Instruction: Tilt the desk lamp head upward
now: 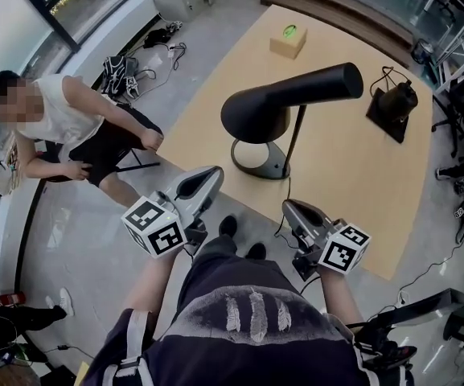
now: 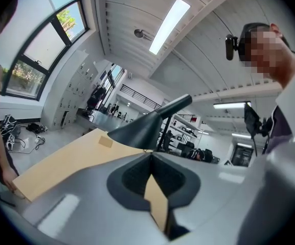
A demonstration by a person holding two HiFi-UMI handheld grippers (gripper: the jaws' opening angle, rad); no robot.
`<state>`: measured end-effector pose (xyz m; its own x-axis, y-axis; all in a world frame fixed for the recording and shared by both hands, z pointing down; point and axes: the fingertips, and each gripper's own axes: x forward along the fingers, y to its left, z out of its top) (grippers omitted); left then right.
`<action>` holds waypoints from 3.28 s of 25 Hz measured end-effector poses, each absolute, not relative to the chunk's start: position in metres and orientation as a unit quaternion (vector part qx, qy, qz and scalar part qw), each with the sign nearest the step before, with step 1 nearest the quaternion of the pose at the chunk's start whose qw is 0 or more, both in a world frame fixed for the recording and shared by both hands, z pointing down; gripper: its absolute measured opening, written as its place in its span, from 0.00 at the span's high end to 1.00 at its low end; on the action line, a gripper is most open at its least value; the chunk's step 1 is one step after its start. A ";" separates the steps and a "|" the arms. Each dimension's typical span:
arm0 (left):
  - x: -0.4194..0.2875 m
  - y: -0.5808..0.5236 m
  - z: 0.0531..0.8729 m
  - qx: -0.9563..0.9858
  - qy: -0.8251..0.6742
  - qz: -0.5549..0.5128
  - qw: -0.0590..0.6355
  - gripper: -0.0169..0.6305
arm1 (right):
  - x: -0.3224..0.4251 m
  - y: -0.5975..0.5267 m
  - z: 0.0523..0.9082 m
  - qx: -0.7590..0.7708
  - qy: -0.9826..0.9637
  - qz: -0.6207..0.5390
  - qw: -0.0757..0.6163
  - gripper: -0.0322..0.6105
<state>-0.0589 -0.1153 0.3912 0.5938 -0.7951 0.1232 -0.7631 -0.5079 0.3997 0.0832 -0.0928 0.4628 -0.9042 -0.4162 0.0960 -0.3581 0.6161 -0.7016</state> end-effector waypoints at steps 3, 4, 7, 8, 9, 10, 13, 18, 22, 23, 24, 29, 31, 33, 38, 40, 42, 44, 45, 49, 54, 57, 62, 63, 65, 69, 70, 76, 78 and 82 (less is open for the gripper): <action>-0.070 -0.130 0.392 0.866 -0.449 -0.048 0.215 0.97 | 0.082 -0.103 0.462 -0.229 0.895 -0.380 0.035 0.95; -0.074 -0.135 0.393 0.866 -0.447 -0.053 0.217 0.97 | 0.083 -0.106 0.462 -0.237 0.894 -0.380 0.035 0.95; -0.082 -0.152 0.394 0.870 -0.436 -0.063 0.222 0.97 | 0.087 -0.122 0.462 -0.268 0.886 -0.377 0.033 0.95; -0.085 -0.159 0.394 0.871 -0.433 -0.064 0.222 0.97 | 0.087 -0.130 0.462 -0.278 0.884 -0.375 0.031 0.95; -0.088 -0.165 0.394 0.872 -0.430 -0.066 0.224 0.97 | 0.087 -0.137 0.461 -0.287 0.883 -0.371 0.028 0.95; -0.092 -0.171 0.394 0.873 -0.426 -0.068 0.228 0.97 | 0.086 -0.143 0.460 -0.296 0.882 -0.367 0.025 0.95; -0.107 -0.185 0.397 0.874 -0.417 -0.074 0.238 0.97 | 0.079 -0.159 0.456 -0.314 0.879 -0.359 0.019 0.95; -0.131 -0.208 0.395 0.877 -0.396 -0.108 0.251 0.97 | 0.070 -0.179 0.456 -0.348 0.875 -0.337 0.000 0.95; -0.140 -0.224 0.397 0.886 -0.361 -0.111 0.267 0.97 | 0.072 -0.186 0.462 -0.397 0.858 -0.325 -0.012 0.95; -0.142 -0.228 0.397 0.889 -0.353 -0.112 0.270 0.97 | 0.072 -0.188 0.462 -0.405 0.855 -0.324 -0.011 0.95; -0.143 -0.231 0.397 0.891 -0.345 -0.113 0.271 0.97 | 0.072 -0.190 0.462 -0.412 0.852 -0.323 -0.010 0.95; -0.145 -0.248 0.402 0.894 -0.319 -0.121 0.289 0.97 | 0.075 -0.194 0.461 -0.440 0.845 -0.303 -0.019 0.95; -0.149 -0.254 0.403 0.891 -0.323 -0.123 0.293 0.97 | 0.080 -0.196 0.463 -0.451 0.841 -0.297 -0.022 0.95; -0.151 -0.258 0.402 0.889 -0.326 -0.124 0.297 0.97 | 0.083 -0.198 0.464 -0.450 0.840 -0.302 -0.015 0.95; -0.144 -0.253 0.397 0.885 -0.291 -0.146 0.333 0.84 | 0.078 -0.203 0.458 -0.423 0.856 -0.297 -0.012 0.82; -0.137 -0.250 0.397 0.879 -0.263 -0.162 0.362 0.65 | 0.075 -0.204 0.458 -0.414 0.862 -0.292 -0.018 0.75; -0.127 -0.248 0.399 0.874 -0.242 -0.170 0.385 0.52 | 0.074 -0.207 0.458 -0.408 0.866 -0.289 -0.023 0.74; -0.116 -0.248 0.403 0.871 -0.228 -0.166 0.402 0.46 | 0.074 -0.213 0.458 -0.405 0.869 -0.281 -0.027 0.74; -0.112 -0.248 0.406 0.869 -0.223 -0.165 0.410 0.44 | 0.072 -0.216 0.458 -0.405 0.871 -0.276 -0.030 0.74; -0.097 -0.251 0.408 0.862 -0.198 -0.176 0.431 0.42 | 0.066 -0.227 0.459 -0.402 0.879 -0.251 -0.053 0.75; -0.088 -0.253 0.407 0.863 -0.177 -0.180 0.437 0.43 | 0.059 -0.231 0.459 -0.401 0.883 -0.236 -0.057 0.79; -0.085 -0.252 0.407 0.862 -0.162 -0.191 0.440 0.45 | 0.059 -0.231 0.459 -0.403 0.884 -0.229 -0.062 0.80; -0.087 -0.258 0.402 0.847 -0.153 -0.224 0.458 0.53 | 0.057 -0.235 0.461 -0.404 0.885 -0.219 -0.073 0.81; -0.089 -0.260 0.402 0.846 -0.154 -0.225 0.459 0.54 | 0.057 -0.236 0.461 -0.404 0.885 -0.220 -0.072 0.81; -0.090 -0.261 0.401 0.847 -0.150 -0.223 0.459 0.56 | 0.057 -0.237 0.462 -0.404 0.885 -0.219 -0.073 0.81; -0.087 -0.261 0.401 0.844 -0.149 -0.228 0.462 0.57 | 0.059 -0.234 0.463 -0.399 0.887 -0.214 -0.085 0.82; -0.086 -0.261 0.401 0.842 -0.150 -0.232 0.464 0.57 | 0.059 -0.233 0.463 -0.397 0.888 -0.215 -0.085 0.82; -0.085 -0.258 0.393 0.832 -0.153 -0.259 0.466 0.58 | 0.061 -0.228 0.460 -0.378 0.896 -0.214 -0.088 0.82; -0.087 -0.259 0.386 0.825 -0.153 -0.284 0.464 0.59 | 0.063 -0.226 0.460 -0.375 0.899 -0.210 -0.087 0.82; -0.090 -0.268 0.378 0.833 -0.152 -0.285 0.449 0.62 | 0.069 -0.225 0.459 -0.388 0.894 -0.212 -0.077 0.82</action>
